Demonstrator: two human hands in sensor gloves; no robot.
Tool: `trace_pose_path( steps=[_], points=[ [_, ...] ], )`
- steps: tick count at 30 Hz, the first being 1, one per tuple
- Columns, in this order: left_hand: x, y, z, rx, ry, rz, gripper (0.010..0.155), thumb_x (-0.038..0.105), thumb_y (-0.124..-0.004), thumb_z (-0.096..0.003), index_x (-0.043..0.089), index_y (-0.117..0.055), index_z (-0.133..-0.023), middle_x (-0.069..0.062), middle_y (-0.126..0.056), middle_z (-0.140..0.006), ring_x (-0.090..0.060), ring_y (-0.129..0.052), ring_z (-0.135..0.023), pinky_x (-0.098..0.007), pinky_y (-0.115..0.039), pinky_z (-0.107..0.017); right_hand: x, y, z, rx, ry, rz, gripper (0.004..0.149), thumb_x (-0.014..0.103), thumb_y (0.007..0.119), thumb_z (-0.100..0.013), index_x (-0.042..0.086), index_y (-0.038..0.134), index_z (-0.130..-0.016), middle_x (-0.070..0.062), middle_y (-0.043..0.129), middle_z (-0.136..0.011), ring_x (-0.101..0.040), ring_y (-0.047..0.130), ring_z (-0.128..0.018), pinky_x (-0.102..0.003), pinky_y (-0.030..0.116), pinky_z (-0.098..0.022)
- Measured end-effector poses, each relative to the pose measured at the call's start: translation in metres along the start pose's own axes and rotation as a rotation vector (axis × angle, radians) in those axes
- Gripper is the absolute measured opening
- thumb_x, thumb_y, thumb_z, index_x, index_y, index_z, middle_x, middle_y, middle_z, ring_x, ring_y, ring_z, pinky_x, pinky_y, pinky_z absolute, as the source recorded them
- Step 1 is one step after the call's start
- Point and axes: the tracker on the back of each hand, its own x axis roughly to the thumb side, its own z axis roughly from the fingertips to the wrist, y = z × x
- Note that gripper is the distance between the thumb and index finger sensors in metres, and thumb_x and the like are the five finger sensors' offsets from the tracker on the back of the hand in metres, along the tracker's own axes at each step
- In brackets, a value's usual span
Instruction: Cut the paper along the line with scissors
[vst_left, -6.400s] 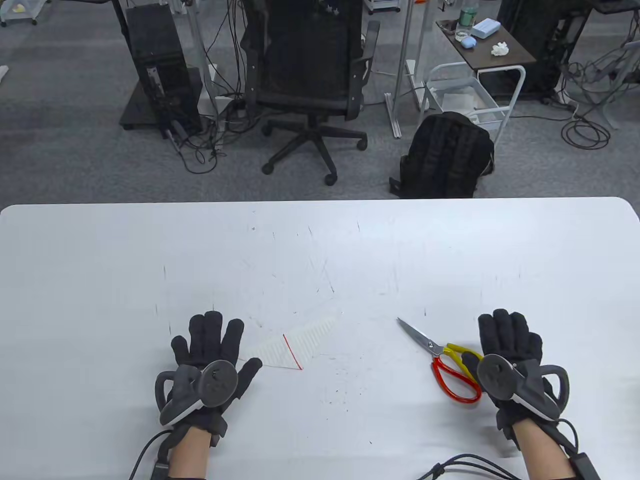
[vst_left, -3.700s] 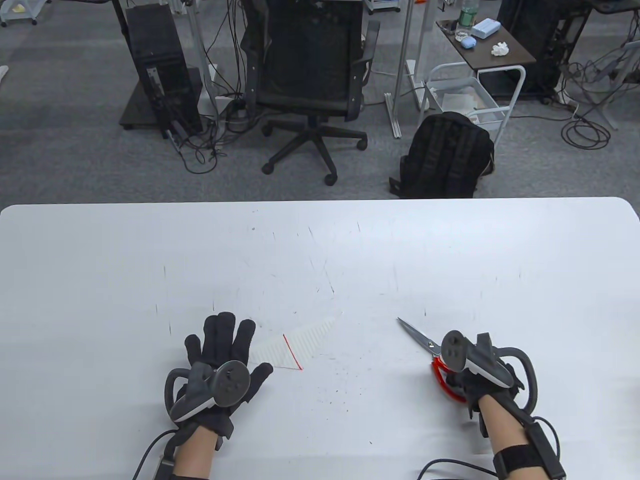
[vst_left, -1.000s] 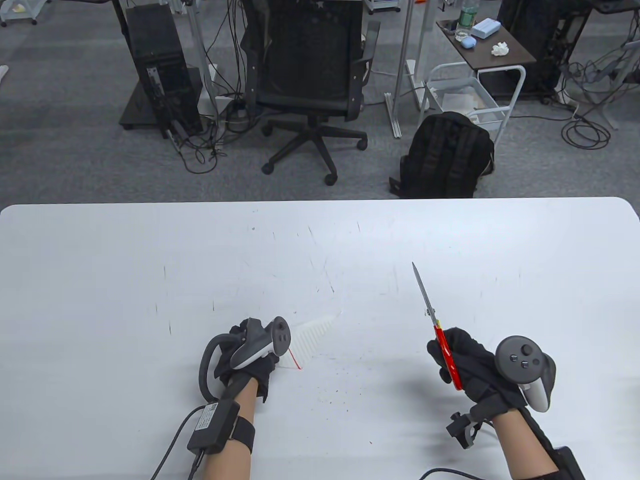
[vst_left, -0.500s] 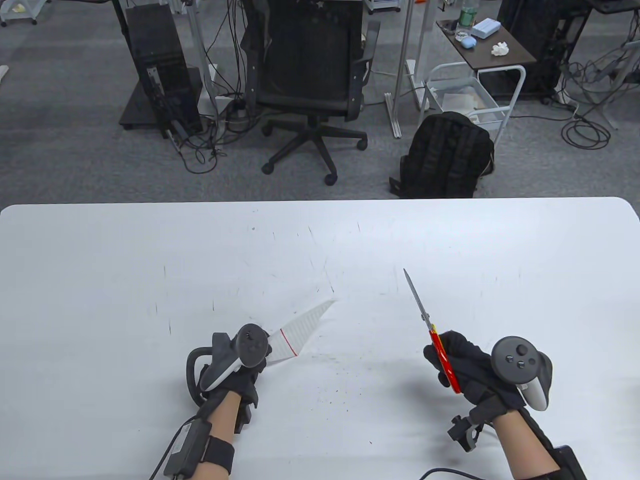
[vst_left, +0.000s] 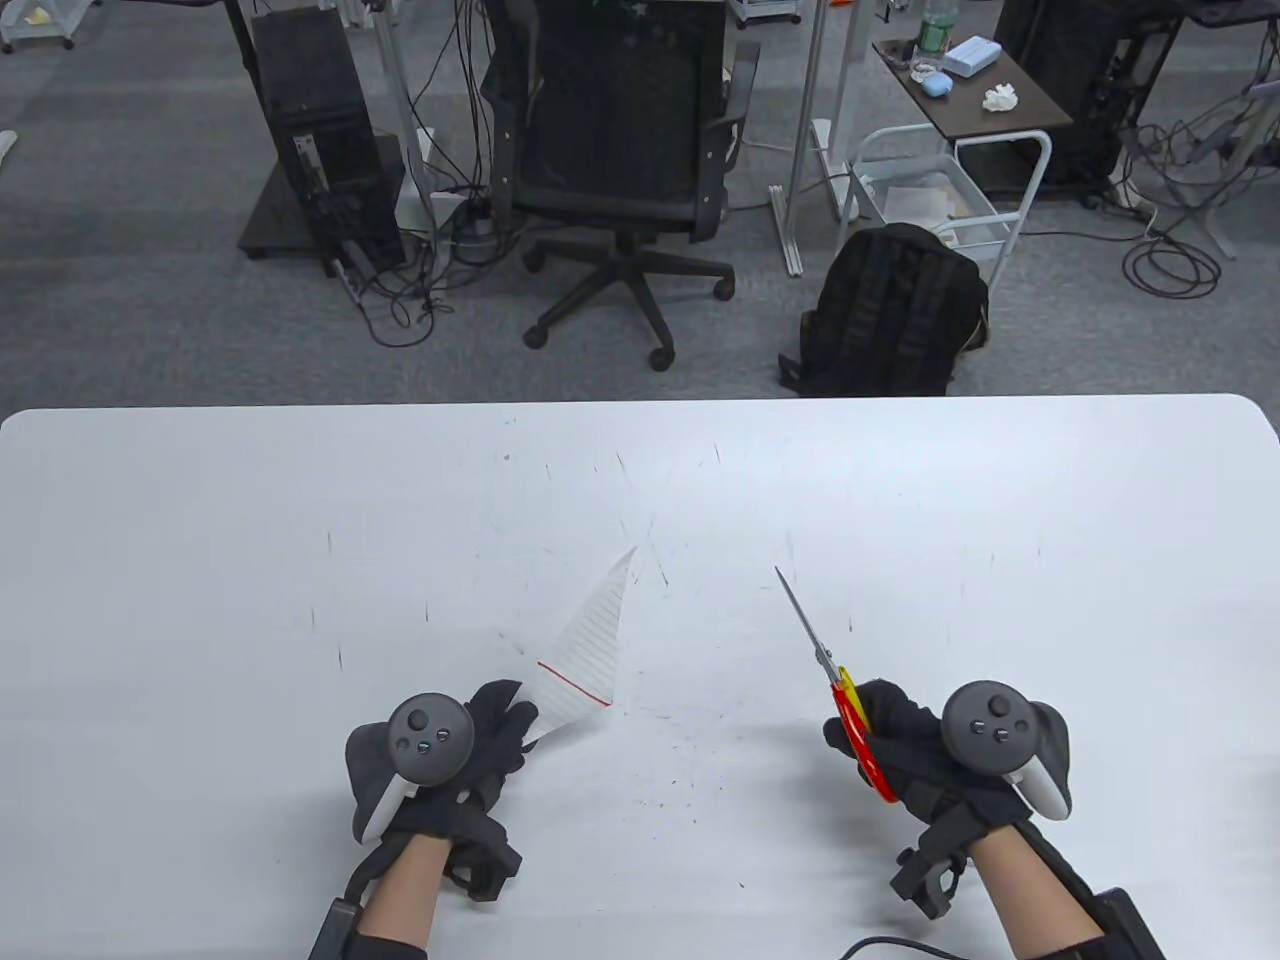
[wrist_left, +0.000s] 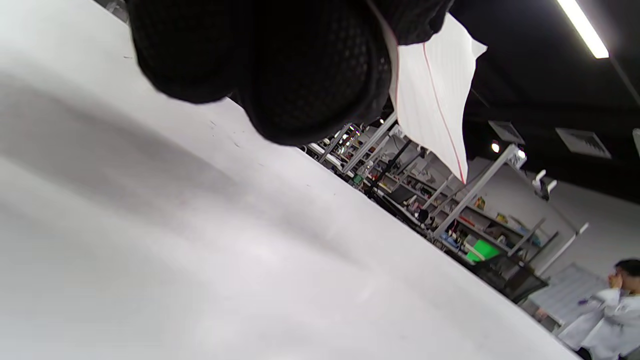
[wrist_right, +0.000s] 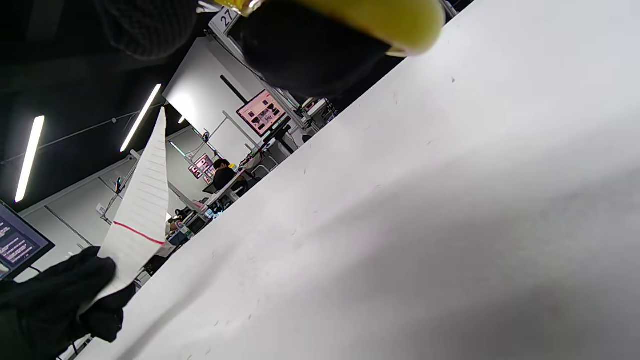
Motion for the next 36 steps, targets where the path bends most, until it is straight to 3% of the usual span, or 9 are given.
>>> trace_pose_path(
  steps=[4, 9, 11, 18, 21, 28, 36],
  points=[
    [0.002, 0.005, 0.001, 0.022, -0.012, 0.078, 0.037, 0.04, -0.065, -0.0592, 0.023, -0.074, -0.091, 0.004, -0.096, -0.063, -0.006, -0.099, -0.047, -0.028, -0.088, -0.042, 0.008, 0.005, 0.0, -0.021, -0.063, 0.069, 0.06, 0.052, 0.07, -0.053, 0.005, 0.059, -0.09, -0.012, 0.084, -0.068, -0.013, 0.091, -0.038, -0.026, 0.07, -0.026],
    [0.004, 0.002, 0.004, -0.015, -0.001, 0.209, 0.037, 0.04, -0.065, -0.0597, 0.023, -0.073, -0.092, 0.005, -0.095, -0.063, -0.006, -0.099, -0.047, -0.027, -0.088, -0.041, 0.014, 0.012, 0.001, 0.052, -0.11, 0.083, 0.061, 0.055, 0.068, -0.053, 0.006, 0.061, -0.089, -0.011, 0.085, -0.065, -0.011, 0.091, -0.035, -0.024, 0.07, -0.024],
    [0.004, 0.001, 0.004, -0.039, 0.002, 0.261, 0.037, 0.04, -0.065, -0.06, 0.023, -0.073, -0.092, 0.005, -0.095, -0.063, -0.005, -0.099, -0.047, -0.027, -0.088, -0.042, 0.016, 0.015, 0.001, 0.114, -0.106, 0.085, 0.066, 0.061, 0.063, -0.053, 0.005, 0.061, -0.089, -0.011, 0.085, -0.065, -0.01, 0.091, -0.034, -0.024, 0.069, -0.024],
    [0.003, -0.007, 0.002, -0.128, 0.02, 0.388, 0.037, 0.041, -0.062, -0.062, 0.023, -0.07, -0.094, 0.006, -0.093, -0.066, -0.004, -0.097, -0.049, -0.026, -0.087, -0.044, 0.023, 0.031, 0.003, 0.309, -0.066, 0.199, 0.074, 0.064, 0.059, -0.056, 0.001, 0.056, -0.094, -0.019, 0.081, -0.073, -0.018, 0.09, -0.044, -0.031, 0.071, -0.03],
    [0.005, -0.01, 0.001, -0.155, 0.004, 0.389, 0.037, 0.041, -0.062, -0.0621, 0.024, -0.069, -0.094, 0.007, -0.093, -0.066, -0.004, -0.097, -0.05, -0.025, -0.087, -0.044, 0.025, 0.04, 0.002, 0.454, -0.073, 0.123, 0.077, 0.064, 0.056, -0.057, -0.001, 0.052, -0.097, -0.022, 0.078, -0.078, -0.022, 0.089, -0.049, -0.034, 0.071, -0.034],
    [0.014, -0.016, 0.0, -0.218, -0.083, 0.311, 0.037, 0.041, -0.064, -0.0608, 0.024, -0.071, -0.093, 0.006, -0.094, -0.065, -0.005, -0.098, -0.048, -0.026, -0.088, -0.043, 0.028, 0.051, 0.002, 0.665, -0.13, 0.106, 0.083, 0.066, 0.049, -0.059, -0.005, 0.044, -0.102, -0.027, 0.072, -0.086, -0.028, 0.086, -0.059, -0.039, 0.07, -0.041],
    [0.025, -0.022, 0.002, -0.266, -0.117, 0.283, 0.038, 0.041, -0.064, -0.0608, 0.024, -0.071, -0.093, 0.006, -0.094, -0.065, -0.005, -0.098, -0.049, -0.026, -0.088, -0.043, 0.034, 0.063, 0.002, 0.698, -0.179, 0.081, 0.084, 0.067, 0.045, -0.061, -0.006, 0.04, -0.103, -0.029, 0.068, -0.087, -0.029, 0.084, -0.062, -0.04, 0.069, -0.042]
  ],
)
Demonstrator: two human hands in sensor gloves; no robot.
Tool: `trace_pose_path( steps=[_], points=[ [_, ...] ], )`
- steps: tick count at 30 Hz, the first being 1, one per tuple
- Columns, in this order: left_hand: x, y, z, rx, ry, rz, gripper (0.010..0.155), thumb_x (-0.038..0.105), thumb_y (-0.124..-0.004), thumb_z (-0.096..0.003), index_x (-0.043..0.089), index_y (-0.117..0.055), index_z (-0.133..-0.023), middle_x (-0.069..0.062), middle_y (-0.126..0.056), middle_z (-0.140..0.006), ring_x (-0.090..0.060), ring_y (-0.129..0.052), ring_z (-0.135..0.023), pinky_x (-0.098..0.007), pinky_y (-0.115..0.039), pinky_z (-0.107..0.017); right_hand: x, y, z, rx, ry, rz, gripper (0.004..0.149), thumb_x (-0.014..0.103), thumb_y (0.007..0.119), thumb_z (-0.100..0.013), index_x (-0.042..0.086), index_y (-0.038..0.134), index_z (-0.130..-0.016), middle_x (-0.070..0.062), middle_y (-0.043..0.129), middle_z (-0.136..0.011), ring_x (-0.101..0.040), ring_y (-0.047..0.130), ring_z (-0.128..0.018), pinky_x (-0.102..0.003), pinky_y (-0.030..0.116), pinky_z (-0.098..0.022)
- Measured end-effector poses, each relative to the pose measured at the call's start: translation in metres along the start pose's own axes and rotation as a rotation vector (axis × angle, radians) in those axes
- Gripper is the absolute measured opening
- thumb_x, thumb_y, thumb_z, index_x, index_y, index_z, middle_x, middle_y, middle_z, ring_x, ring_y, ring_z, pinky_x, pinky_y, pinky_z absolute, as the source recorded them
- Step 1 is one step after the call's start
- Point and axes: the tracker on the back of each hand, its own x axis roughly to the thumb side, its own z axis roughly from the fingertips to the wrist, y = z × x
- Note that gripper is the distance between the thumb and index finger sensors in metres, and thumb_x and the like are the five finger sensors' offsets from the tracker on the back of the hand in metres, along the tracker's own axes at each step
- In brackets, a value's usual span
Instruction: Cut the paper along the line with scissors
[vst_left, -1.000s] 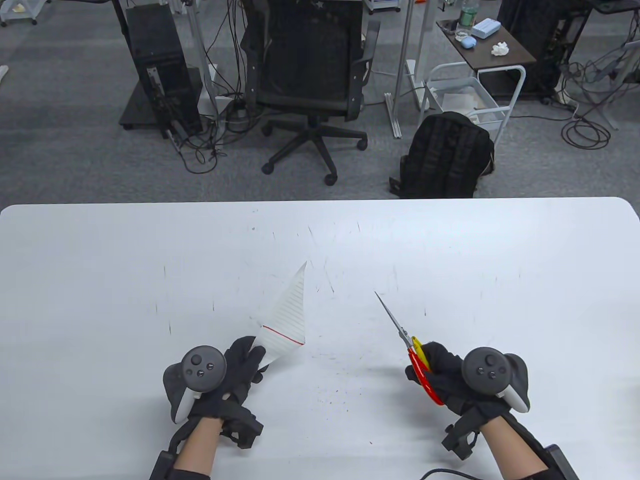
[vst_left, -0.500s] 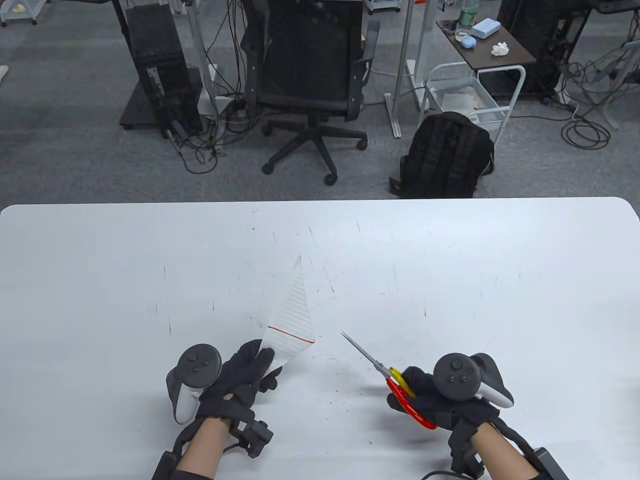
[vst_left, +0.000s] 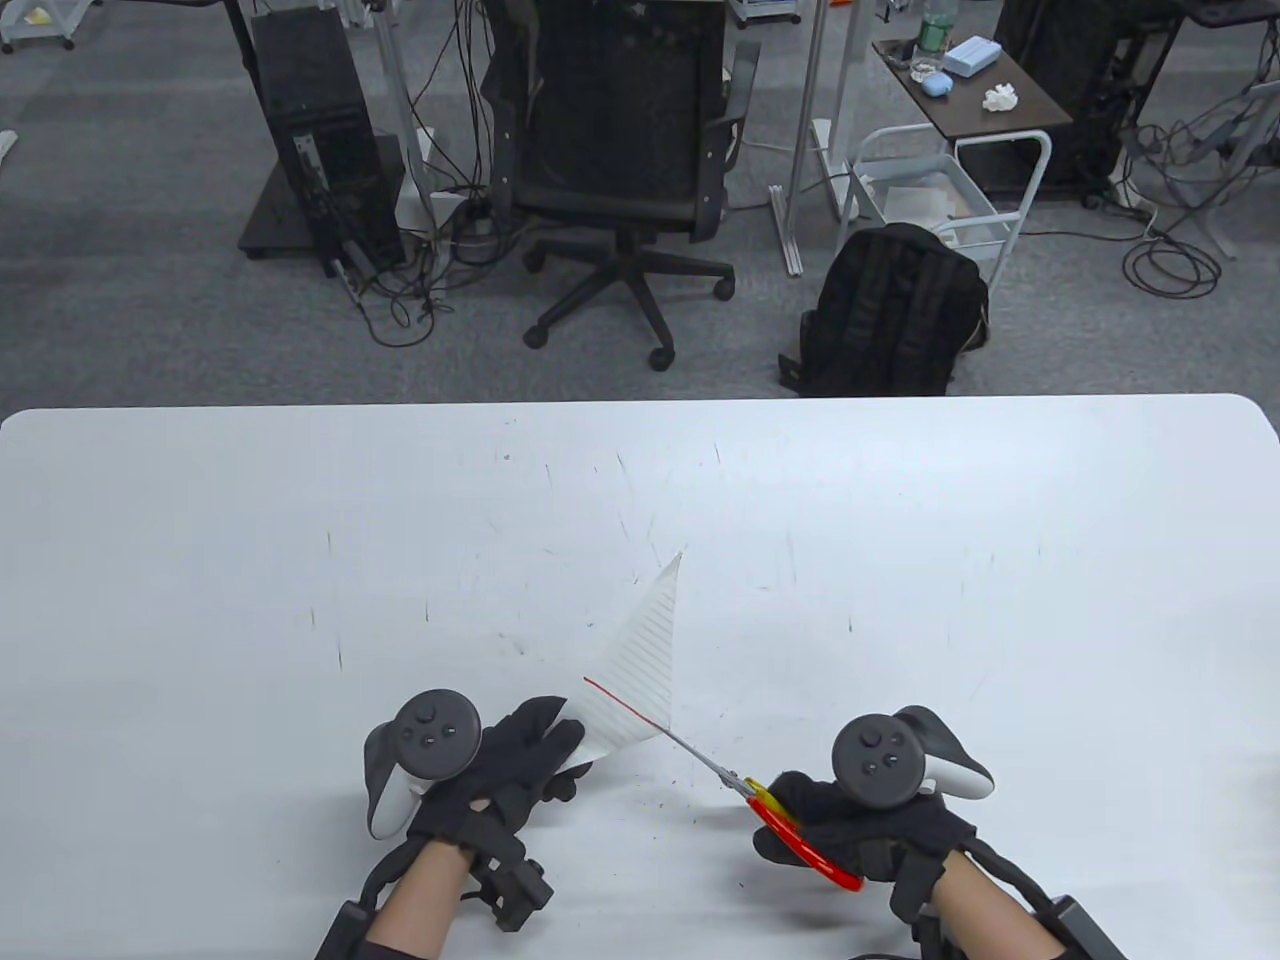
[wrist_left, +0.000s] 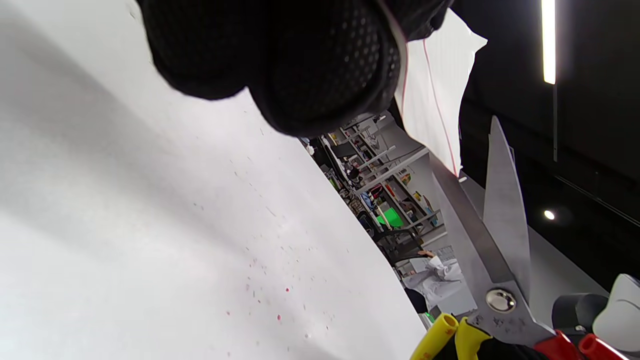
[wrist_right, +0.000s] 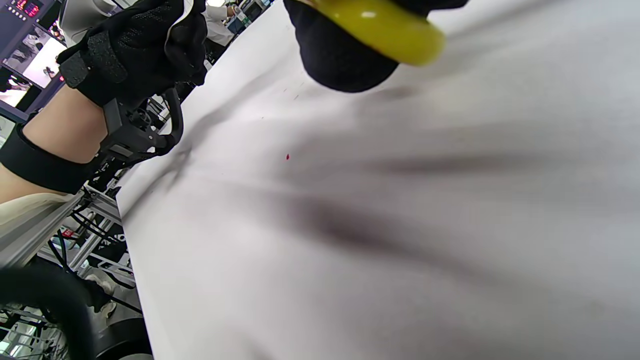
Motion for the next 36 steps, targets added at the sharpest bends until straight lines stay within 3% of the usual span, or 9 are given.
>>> trace_pose_path(
  steps=[23, 36],
  points=[
    [0.0052, -0.0081, -0.0017, -0.067, -0.045, 0.009, 0.038, 0.042, -0.064, -0.0608, 0.024, -0.071, -0.093, 0.006, -0.095, -0.065, -0.004, -0.098, -0.049, -0.026, -0.088, -0.044, 0.004, -0.0017, 0.0014, -0.047, -0.014, 0.022, 0.084, 0.067, 0.047, -0.06, -0.006, 0.044, -0.101, -0.027, 0.072, -0.084, -0.027, 0.086, -0.057, -0.038, 0.07, -0.039],
    [0.0026, -0.0097, -0.0032, -0.072, -0.028, 0.008, 0.038, 0.042, -0.064, -0.061, 0.024, -0.07, -0.094, 0.006, -0.094, -0.067, -0.005, -0.098, -0.051, -0.026, -0.088, -0.045, 0.0041, -0.0018, 0.0012, -0.108, -0.003, 0.018, 0.076, 0.063, 0.052, -0.059, -0.003, 0.053, -0.096, -0.021, 0.081, -0.075, -0.019, 0.091, -0.046, -0.031, 0.074, -0.032]
  ],
)
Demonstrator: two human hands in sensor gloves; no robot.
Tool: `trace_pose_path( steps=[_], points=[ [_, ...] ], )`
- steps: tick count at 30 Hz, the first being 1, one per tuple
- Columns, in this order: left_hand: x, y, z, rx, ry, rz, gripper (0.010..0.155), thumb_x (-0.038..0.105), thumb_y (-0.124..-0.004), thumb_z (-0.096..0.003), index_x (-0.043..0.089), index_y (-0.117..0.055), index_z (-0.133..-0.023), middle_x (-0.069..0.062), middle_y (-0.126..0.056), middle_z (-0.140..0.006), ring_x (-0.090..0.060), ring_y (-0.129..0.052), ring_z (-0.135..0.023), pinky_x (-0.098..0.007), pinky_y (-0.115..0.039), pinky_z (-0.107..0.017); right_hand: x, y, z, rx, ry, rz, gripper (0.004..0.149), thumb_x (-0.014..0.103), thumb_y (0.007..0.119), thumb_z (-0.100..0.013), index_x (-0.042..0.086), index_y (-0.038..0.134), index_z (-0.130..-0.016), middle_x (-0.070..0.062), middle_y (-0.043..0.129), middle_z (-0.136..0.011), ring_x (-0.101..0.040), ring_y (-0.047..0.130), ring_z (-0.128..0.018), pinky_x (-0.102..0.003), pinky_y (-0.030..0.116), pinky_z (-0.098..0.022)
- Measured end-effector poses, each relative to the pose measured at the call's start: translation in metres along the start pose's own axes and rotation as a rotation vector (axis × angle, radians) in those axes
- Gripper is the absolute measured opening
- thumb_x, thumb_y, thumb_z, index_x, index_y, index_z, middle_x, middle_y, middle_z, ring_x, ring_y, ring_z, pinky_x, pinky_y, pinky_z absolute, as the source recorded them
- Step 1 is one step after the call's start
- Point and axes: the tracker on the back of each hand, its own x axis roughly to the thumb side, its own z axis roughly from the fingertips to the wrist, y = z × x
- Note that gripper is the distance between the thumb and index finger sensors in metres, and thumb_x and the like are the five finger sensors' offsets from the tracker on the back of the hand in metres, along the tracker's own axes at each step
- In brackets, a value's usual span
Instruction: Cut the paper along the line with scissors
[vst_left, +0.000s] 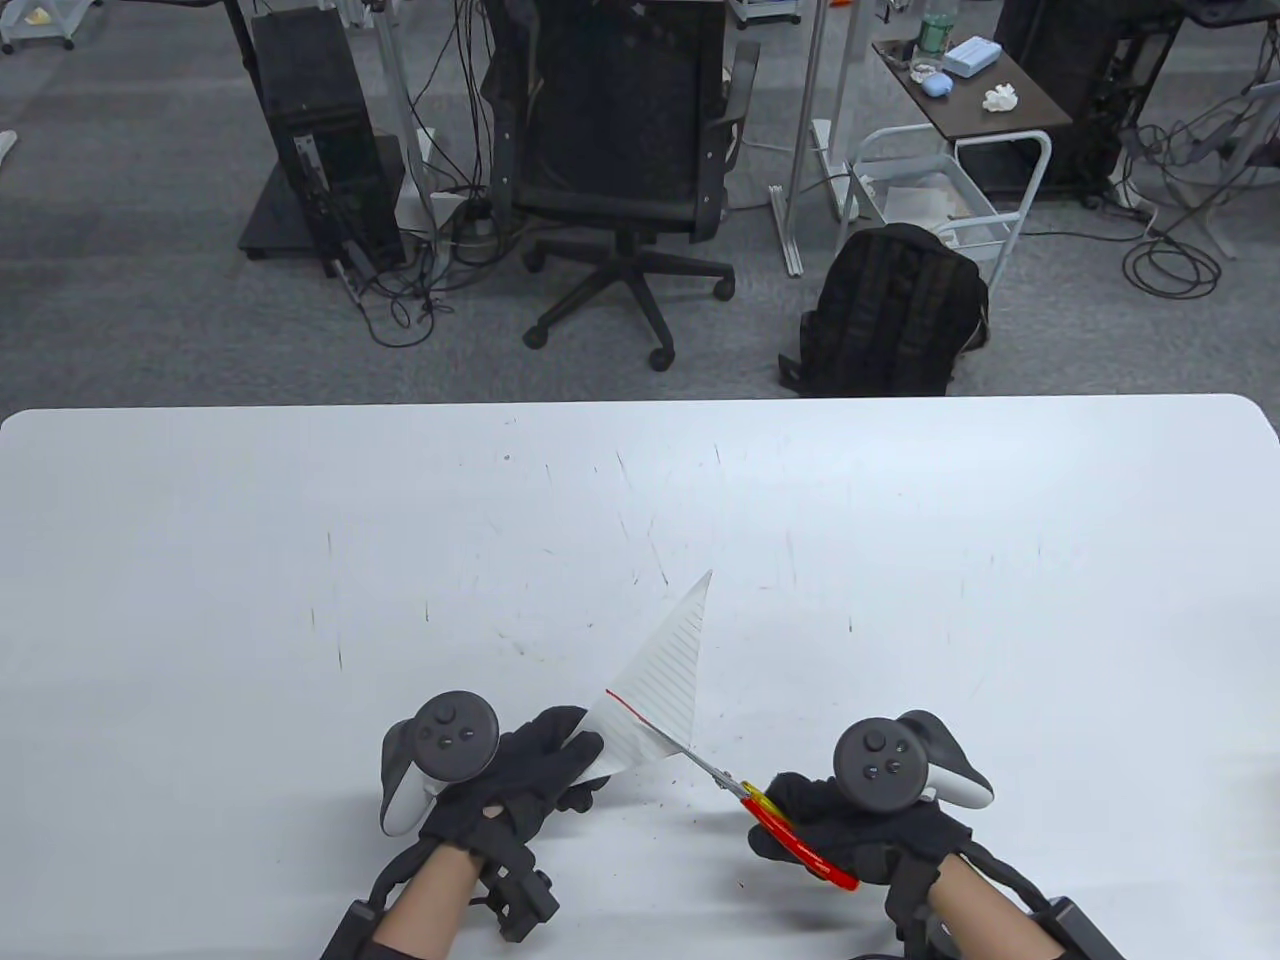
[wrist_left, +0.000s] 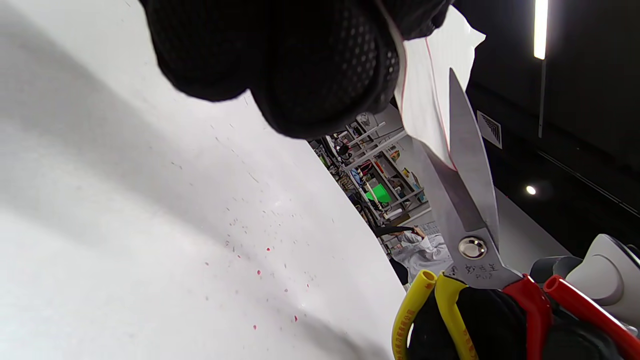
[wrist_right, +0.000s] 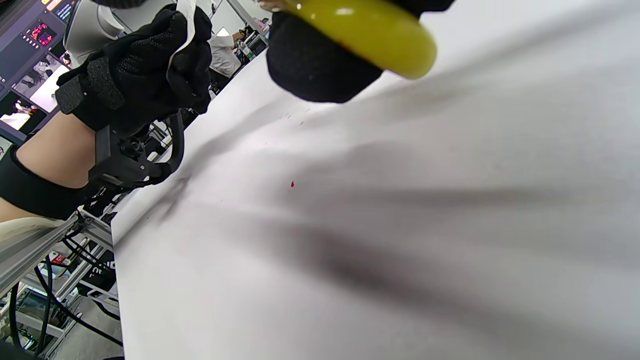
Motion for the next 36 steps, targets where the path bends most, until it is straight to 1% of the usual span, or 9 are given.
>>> trace_pose_path(
  steps=[6, 10, 12, 19, 24, 29, 32, 36],
  points=[
    [-0.0001, 0.0007, 0.0005, 0.009, 0.001, -0.002, 0.038, 0.042, -0.064, -0.061, 0.024, -0.07, -0.094, 0.006, -0.094, -0.066, -0.005, -0.098, -0.05, -0.026, -0.088, -0.045, 0.0, -0.0005, -0.0001, -0.039, -0.004, 0.004, 0.074, 0.063, 0.053, -0.058, -0.001, 0.057, -0.093, -0.018, 0.084, -0.07, -0.015, 0.092, -0.041, -0.028, 0.074, -0.028],
    [0.0, 0.0011, 0.0006, 0.009, 0.005, 0.009, 0.038, 0.042, -0.064, -0.0611, 0.024, -0.07, -0.094, 0.007, -0.094, -0.067, -0.005, -0.098, -0.05, -0.026, -0.088, -0.045, 0.0003, -0.001, 0.0, -0.097, -0.015, 0.009, 0.071, 0.062, 0.056, -0.057, 0.0, 0.06, -0.09, -0.017, 0.086, -0.066, -0.013, 0.092, -0.036, -0.026, 0.074, -0.026],
    [0.0001, 0.0015, 0.0008, 0.012, 0.004, 0.012, 0.038, 0.042, -0.064, -0.0611, 0.024, -0.07, -0.094, 0.006, -0.094, -0.067, -0.005, -0.098, -0.051, -0.026, -0.088, -0.045, 0.0003, -0.001, -0.0001, -0.101, -0.016, 0.008, 0.07, 0.062, 0.057, -0.057, 0.0, 0.06, -0.09, -0.016, 0.086, -0.065, -0.012, 0.092, -0.035, -0.026, 0.074, -0.026],
    [0.0001, 0.0019, 0.0009, 0.01, 0.003, 0.017, 0.038, 0.042, -0.063, -0.0613, 0.024, -0.07, -0.094, 0.007, -0.094, -0.067, -0.004, -0.098, -0.051, -0.026, -0.088, -0.045, -0.0005, 0.0007, -0.0013, -0.106, -0.008, 0.003, 0.069, 0.061, 0.057, -0.057, 0.0, 0.06, -0.089, -0.017, 0.085, -0.065, -0.013, 0.092, -0.035, -0.027, 0.074, -0.025],
    [-0.0002, 0.0025, 0.001, 0.013, 0.006, 0.015, 0.038, 0.042, -0.063, -0.0613, 0.024, -0.07, -0.094, 0.007, -0.094, -0.067, -0.004, -0.098, -0.051, -0.026, -0.088, -0.045, -0.0003, 0.0008, -0.0015, -0.114, -0.002, 0.012, 0.068, 0.06, 0.057, -0.057, 0.0, 0.06, -0.089, -0.016, 0.086, -0.064, -0.011, 0.092, -0.034, -0.026, 0.074, -0.025],
    [-0.001, 0.0034, 0.0004, 0.01, 0.011, 0.014, 0.038, 0.042, -0.063, -0.0613, 0.024, -0.07, -0.094, 0.006, -0.094, -0.067, -0.005, -0.098, -0.051, -0.026, -0.088, -0.045, -0.0001, 0.0008, -0.0018, -0.129, 0.004, 0.003, 0.067, 0.059, 0.059, -0.056, 0.001, 0.061, -0.088, -0.015, 0.086, -0.063, -0.01, 0.092, -0.032, -0.026, 0.073, -0.024],
    [-0.0011, 0.0056, 0.0002, 0.011, 0.009, 0.027, 0.038, 0.042, -0.063, -0.0615, 0.024, -0.069, -0.094, 0.006, -0.093, -0.067, -0.005, -0.098, -0.051, -0.026, -0.087, -0.046, 0.0021, 0.0016, -0.0039, -0.136, 0.007, -0.003, 0.068, 0.06, 0.059, -0.055, 0.0, 0.06, -0.088, -0.016, 0.086, -0.063, -0.012, 0.092, -0.033, -0.026, 0.073, -0.024],
    [-0.0022, 0.0088, 0.0005, 0.025, 0.012, 0.033, 0.038, 0.042, -0.063, -0.0616, 0.024, -0.069, -0.094, 0.006, -0.093, -0.066, -0.004, -0.096, -0.05, -0.027, -0.087, -0.045, 0.0038, -0.0003, -0.0065, -0.144, -0.002, 0.018, 0.069, 0.061, 0.058, -0.055, 0.001, 0.058, -0.089, -0.014, 0.085, -0.064, -0.01, 0.091, -0.033, -0.026, 0.072, -0.025]
  ],
)
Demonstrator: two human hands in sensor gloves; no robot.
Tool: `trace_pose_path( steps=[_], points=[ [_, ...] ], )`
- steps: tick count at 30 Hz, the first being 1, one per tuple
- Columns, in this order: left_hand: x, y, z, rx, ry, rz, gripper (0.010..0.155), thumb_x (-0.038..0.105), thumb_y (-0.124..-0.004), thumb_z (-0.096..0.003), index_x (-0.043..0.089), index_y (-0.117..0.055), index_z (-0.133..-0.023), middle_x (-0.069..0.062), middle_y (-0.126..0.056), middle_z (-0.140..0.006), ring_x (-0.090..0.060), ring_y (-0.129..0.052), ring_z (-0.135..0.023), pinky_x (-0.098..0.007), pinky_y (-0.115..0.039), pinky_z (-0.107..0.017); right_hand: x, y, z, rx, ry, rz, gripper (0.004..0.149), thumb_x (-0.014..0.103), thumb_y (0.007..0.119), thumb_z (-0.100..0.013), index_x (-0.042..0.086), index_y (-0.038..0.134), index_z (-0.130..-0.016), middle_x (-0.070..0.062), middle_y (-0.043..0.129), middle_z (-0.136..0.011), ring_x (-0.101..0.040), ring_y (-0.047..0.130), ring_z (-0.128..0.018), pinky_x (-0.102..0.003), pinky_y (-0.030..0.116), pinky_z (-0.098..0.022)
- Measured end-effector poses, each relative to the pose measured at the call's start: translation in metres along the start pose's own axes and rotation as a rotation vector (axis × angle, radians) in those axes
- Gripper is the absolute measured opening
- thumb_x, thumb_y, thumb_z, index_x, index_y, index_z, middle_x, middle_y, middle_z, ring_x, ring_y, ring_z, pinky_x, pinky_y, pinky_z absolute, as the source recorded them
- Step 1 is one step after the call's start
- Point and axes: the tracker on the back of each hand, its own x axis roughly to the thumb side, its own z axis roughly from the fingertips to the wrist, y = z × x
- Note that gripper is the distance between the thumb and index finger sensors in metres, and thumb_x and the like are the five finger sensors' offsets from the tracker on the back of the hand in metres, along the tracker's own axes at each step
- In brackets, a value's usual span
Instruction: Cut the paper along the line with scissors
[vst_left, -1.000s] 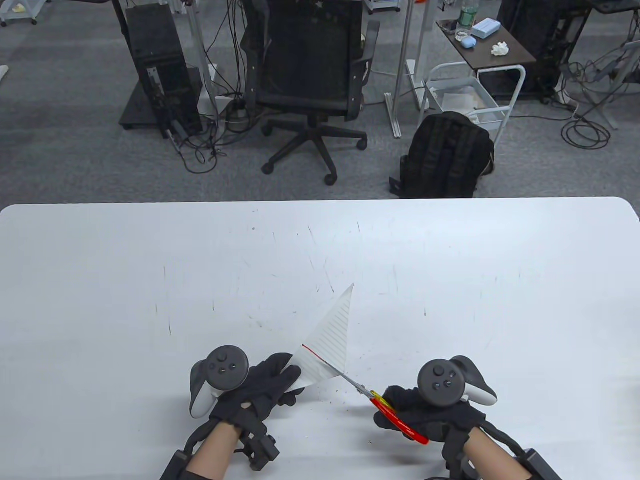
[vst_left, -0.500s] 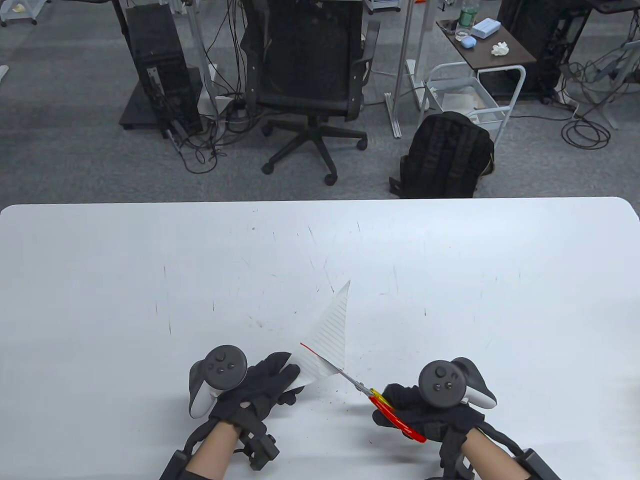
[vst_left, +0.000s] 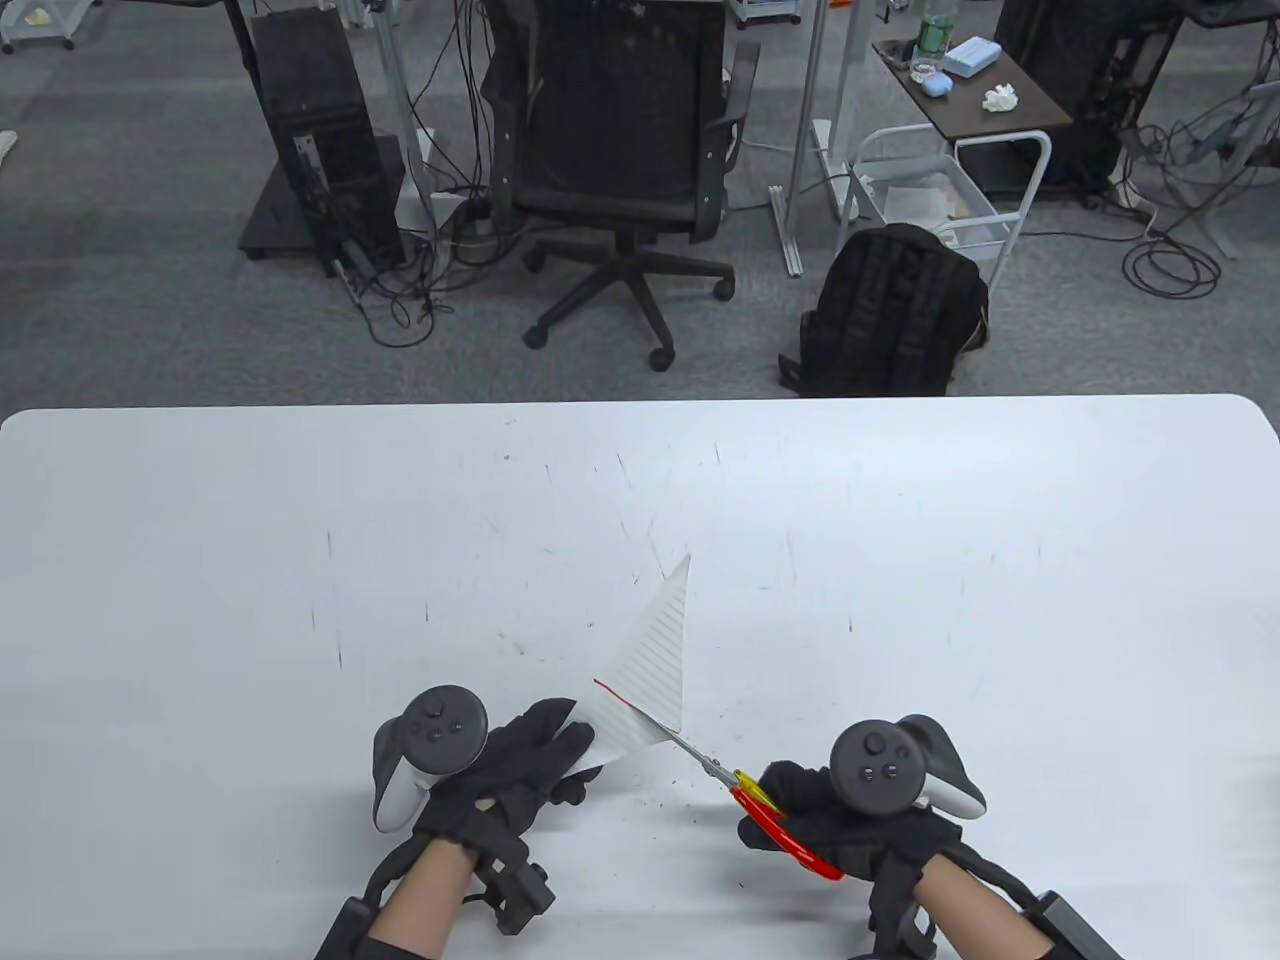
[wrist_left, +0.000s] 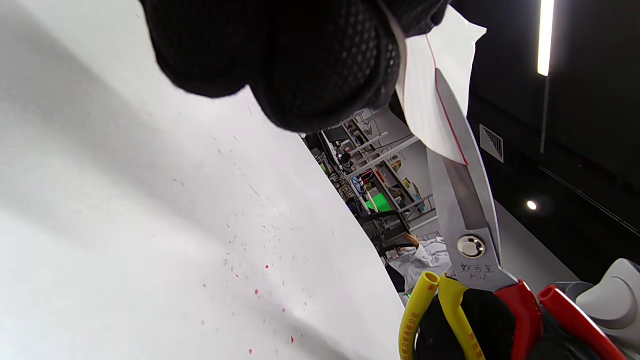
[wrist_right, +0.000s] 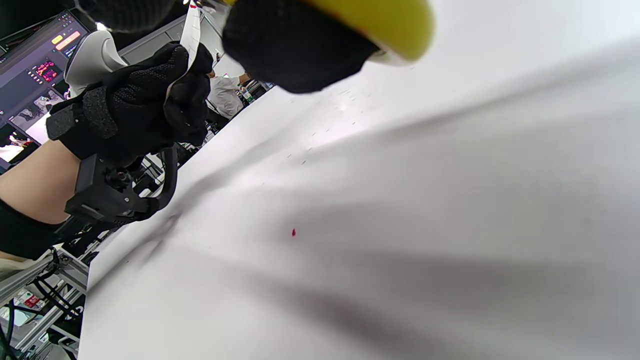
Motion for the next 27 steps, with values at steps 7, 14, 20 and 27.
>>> trace_pose_path(
  steps=[7, 14, 20, 27],
  points=[
    [-0.002, 0.004, -0.001, 0.01, 0.007, -0.004, 0.038, 0.041, -0.064, -0.0611, 0.023, -0.07, -0.094, 0.005, -0.093, -0.064, -0.004, -0.096, -0.047, -0.027, -0.087, -0.044, 0.002, 0.001, -0.01, 0.086, 0.001, 0.003, 0.078, 0.068, 0.05, -0.058, -0.001, 0.053, -0.094, -0.019, 0.081, -0.072, -0.016, 0.089, -0.042, -0.031, 0.071, -0.031],
    [-0.002, 0.007, 0.0, 0.023, 0.005, -0.043, 0.038, 0.041, -0.065, -0.0606, 0.022, -0.072, -0.093, 0.005, -0.094, -0.063, -0.005, -0.096, -0.045, -0.028, -0.087, -0.043, 0.007, 0.003, -0.019, 0.136, 0.007, -0.017, 0.081, 0.068, 0.047, -0.059, -0.004, 0.048, -0.097, -0.023, 0.077, -0.077, -0.02, 0.088, -0.048, -0.035, 0.071, -0.035],
    [-0.003, 0.007, 0.0, 0.003, -0.001, 0.001, 0.038, 0.04, -0.065, -0.0605, 0.023, -0.073, -0.093, 0.005, -0.094, -0.062, -0.005, -0.096, -0.045, -0.028, -0.087, -0.042, 0.008, 0.004, -0.024, 0.133, 0.014, -0.03, 0.081, 0.068, 0.047, -0.059, -0.004, 0.048, -0.097, -0.023, 0.077, -0.077, -0.02, 0.088, -0.048, -0.036, 0.071, -0.035],
    [-0.005, 0.005, -0.001, -0.045, -0.003, 0.069, 0.038, 0.04, -0.066, -0.0603, 0.022, -0.074, -0.092, 0.004, -0.095, -0.062, -0.006, -0.097, -0.044, -0.028, -0.087, -0.042, 0.009, 0.006, -0.027, 0.118, -0.008, -0.042, 0.081, 0.068, 0.048, -0.059, -0.004, 0.049, -0.096, -0.023, 0.077, -0.077, -0.02, 0.088, -0.047, -0.035, 0.071, -0.035]
  ],
)
